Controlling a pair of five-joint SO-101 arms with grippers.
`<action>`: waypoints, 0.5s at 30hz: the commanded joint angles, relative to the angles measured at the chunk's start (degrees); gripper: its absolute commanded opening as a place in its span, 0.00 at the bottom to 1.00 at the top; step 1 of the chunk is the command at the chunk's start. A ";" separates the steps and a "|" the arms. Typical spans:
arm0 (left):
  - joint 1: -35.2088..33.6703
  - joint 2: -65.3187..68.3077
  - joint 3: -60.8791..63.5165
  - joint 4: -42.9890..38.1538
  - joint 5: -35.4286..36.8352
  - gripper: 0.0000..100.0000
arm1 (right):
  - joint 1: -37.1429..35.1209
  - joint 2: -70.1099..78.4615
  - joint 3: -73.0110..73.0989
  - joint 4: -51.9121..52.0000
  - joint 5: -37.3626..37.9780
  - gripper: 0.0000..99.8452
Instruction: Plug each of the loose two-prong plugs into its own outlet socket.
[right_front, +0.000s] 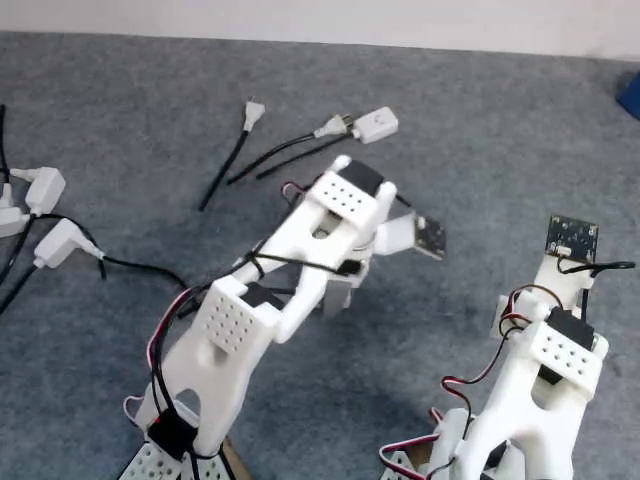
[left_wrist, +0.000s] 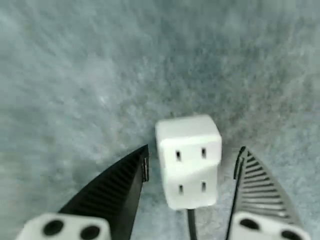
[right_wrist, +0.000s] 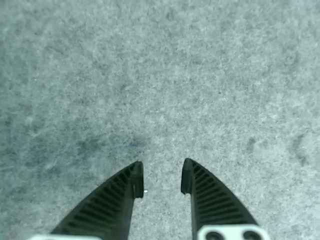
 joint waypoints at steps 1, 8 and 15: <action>-1.71 -1.63 -8.22 1.49 2.29 0.29 | -2.07 -0.75 -0.48 -1.71 1.58 0.13; -5.49 -8.22 -18.51 1.32 9.32 0.29 | -5.14 -0.22 -0.31 -1.63 1.49 0.13; -22.55 -8.92 -20.35 1.41 29.80 0.29 | -12.62 0.13 -3.56 -1.71 1.49 0.13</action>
